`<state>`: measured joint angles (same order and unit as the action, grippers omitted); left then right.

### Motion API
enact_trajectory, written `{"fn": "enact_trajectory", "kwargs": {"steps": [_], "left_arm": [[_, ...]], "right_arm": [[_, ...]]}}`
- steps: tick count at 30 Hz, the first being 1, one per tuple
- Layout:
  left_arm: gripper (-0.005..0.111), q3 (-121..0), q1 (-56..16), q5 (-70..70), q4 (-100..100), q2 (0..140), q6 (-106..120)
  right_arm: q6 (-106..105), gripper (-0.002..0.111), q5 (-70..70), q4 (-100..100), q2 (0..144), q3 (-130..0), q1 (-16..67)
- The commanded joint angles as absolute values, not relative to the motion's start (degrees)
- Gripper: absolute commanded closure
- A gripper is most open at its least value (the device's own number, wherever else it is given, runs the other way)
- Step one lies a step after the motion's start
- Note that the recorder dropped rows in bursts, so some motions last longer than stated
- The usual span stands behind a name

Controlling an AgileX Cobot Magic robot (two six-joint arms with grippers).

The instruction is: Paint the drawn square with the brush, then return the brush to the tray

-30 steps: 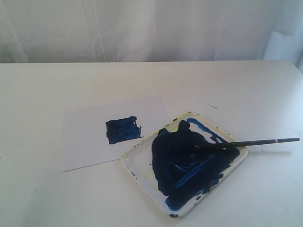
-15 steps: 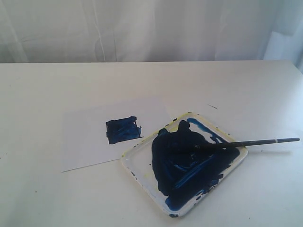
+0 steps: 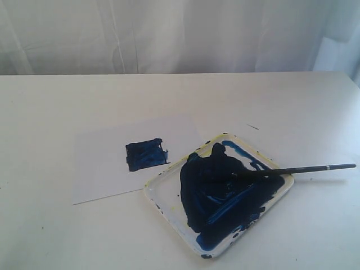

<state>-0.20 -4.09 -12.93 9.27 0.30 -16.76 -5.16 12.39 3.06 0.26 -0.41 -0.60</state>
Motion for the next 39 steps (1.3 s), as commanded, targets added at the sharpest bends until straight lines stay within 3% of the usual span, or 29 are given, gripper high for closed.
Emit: {"fn": "enact_trajectory", "kwargs": {"steps": [1, 31, 39], "left_arm": [[0.107, 0.0, -4.14, -13.02, 9.25, 0.0, -17.11], [0.107, 0.0, -4.14, -13.11, 9.68, 0.0, -16.01], [0.107, 0.0, -4.14, -12.46, 0.88, 0.0, -5.61]], "right_arm": [[-4.71, 0.108, 12.45, 3.02, 0.0, 0.0, -0.43], [-5.33, 0.108, 12.46, 3.02, 0.0, 0.0, -0.43], [-5.36, 0.108, 12.58, 3.02, 0.0, 0.0, -0.43]]}}
